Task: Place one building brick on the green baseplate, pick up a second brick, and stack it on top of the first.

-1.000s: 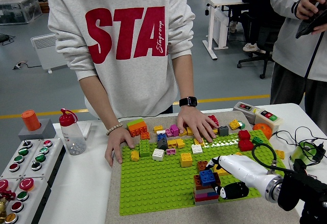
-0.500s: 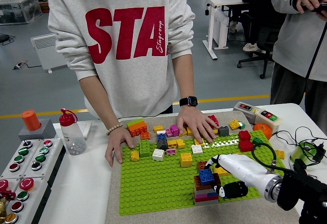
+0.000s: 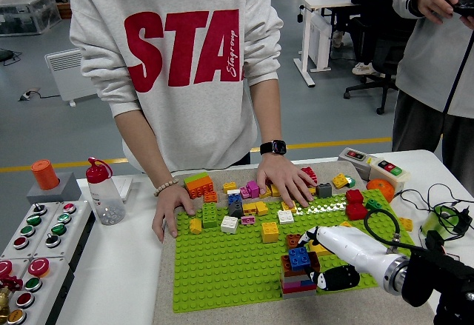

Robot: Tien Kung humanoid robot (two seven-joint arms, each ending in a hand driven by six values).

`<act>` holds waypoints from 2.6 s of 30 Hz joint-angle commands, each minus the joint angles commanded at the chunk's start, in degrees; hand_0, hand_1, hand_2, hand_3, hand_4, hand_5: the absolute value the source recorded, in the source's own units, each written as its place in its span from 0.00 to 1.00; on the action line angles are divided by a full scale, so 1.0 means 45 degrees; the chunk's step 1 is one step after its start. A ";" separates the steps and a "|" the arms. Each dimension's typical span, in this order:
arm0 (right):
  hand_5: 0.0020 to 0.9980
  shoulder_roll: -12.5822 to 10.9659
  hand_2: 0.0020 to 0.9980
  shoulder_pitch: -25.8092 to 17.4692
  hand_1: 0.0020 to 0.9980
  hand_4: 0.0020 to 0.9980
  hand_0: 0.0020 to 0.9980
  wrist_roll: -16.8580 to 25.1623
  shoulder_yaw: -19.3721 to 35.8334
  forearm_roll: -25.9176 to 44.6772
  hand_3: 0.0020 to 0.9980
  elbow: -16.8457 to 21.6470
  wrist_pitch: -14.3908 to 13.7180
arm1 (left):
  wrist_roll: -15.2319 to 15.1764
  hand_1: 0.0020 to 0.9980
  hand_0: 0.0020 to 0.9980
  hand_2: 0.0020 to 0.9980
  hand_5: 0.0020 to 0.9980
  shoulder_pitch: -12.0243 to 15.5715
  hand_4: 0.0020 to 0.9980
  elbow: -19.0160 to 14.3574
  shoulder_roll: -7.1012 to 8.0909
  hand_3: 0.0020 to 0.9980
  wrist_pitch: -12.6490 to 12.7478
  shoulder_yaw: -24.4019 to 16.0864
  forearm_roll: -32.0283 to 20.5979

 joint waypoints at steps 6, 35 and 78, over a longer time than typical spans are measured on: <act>0.23 0.0003 0.88 0.0002 0.80 0.57 0.91 -0.0007 0.0054 0.0003 0.74 -0.0011 0.0033 | -0.0007 0.68 0.66 0.70 1.00 -0.0020 0.30 0.0000 0.0005 0.57 -0.0002 0.0020 -0.0036; 0.28 -0.0007 0.93 -0.0042 0.83 0.63 0.92 -0.0059 0.0213 0.0011 0.79 -0.0019 0.0202 | -0.0025 0.68 0.66 0.70 1.00 -0.0054 0.30 0.0000 0.0015 0.57 -0.0009 0.0048 -0.0076; 0.20 -0.0668 0.59 -0.1101 0.63 0.36 0.66 0.5306 0.1536 -0.0057 0.55 0.0000 -0.5306 | 0.0035 0.68 0.66 0.70 1.00 0.0028 0.30 0.0000 0.0002 0.57 -0.0024 -0.0144 0.0214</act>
